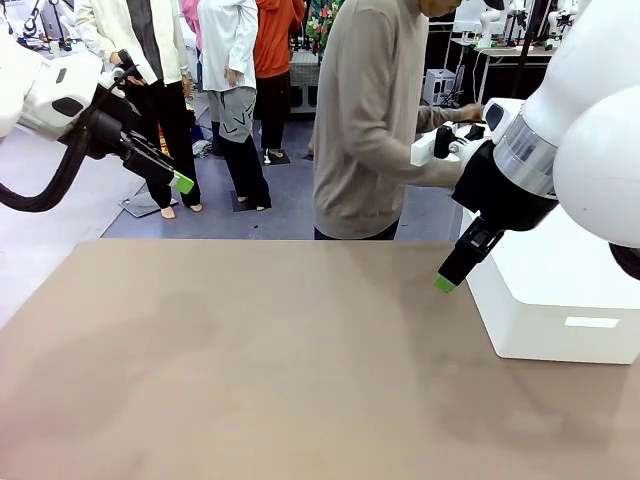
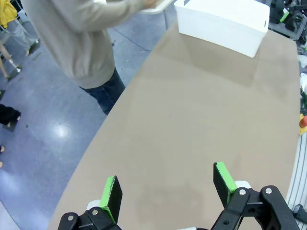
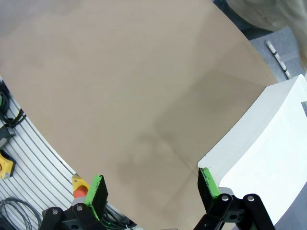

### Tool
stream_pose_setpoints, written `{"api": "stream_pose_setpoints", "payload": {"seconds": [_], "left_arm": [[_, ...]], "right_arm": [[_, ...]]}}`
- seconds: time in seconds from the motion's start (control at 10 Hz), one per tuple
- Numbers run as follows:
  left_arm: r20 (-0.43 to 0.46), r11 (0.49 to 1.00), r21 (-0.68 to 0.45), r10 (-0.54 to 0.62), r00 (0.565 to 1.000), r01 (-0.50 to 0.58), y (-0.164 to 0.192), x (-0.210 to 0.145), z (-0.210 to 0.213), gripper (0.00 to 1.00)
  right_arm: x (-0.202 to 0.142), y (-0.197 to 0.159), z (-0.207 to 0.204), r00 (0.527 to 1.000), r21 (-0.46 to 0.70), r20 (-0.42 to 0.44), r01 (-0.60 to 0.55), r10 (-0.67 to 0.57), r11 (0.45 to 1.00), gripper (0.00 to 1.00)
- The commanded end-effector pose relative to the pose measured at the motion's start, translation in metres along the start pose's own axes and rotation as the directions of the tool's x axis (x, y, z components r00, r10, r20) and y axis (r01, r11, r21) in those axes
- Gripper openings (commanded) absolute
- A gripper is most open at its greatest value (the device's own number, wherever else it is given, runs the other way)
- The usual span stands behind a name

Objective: Pack the shoes into the box.
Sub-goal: Press down on the lid of the Shoes Box.

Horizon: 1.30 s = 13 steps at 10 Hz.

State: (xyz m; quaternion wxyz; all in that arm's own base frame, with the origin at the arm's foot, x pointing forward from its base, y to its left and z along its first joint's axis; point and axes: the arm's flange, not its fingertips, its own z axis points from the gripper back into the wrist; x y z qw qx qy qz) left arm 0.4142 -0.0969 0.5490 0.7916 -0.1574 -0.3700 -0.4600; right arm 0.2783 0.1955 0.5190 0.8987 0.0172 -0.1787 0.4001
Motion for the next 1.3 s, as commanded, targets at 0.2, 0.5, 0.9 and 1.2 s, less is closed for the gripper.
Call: {"api": "stream_pose_setpoints", "payload": {"seconds": [0.2,0.5,0.9,1.2], "left_arm": [[-0.006,1.000,0.005,0.005,1.000,-0.005,-0.0002,-0.0012,0.0012,1.00],[-0.006,1.000,0.005,0.005,1.000,-0.005,-0.0002,-0.0012,0.0012,1.00],[-0.006,1.000,0.005,0.005,1.000,-0.005,-0.0002,-0.0012,0.0012,1.00],[-0.006,1.000,0.005,0.005,1.000,-0.005,-0.0002,-0.0012,0.0012,1.00]], "right_arm": [[0.0000,-0.0008,0.0004,1.000,0.000,0.002,0.001,-0.001,1.000,1.00],[0.0000,-0.0008,0.0004,1.000,0.000,0.002,0.001,-0.001,1.000,1.00],[0.0000,-0.0008,0.0004,1.000,0.000,0.002,0.001,-0.001,1.000,1.00],[0.0000,-0.0008,0.0004,1.000,0.000,0.002,0.001,-0.001,1.000,1.00]]}}
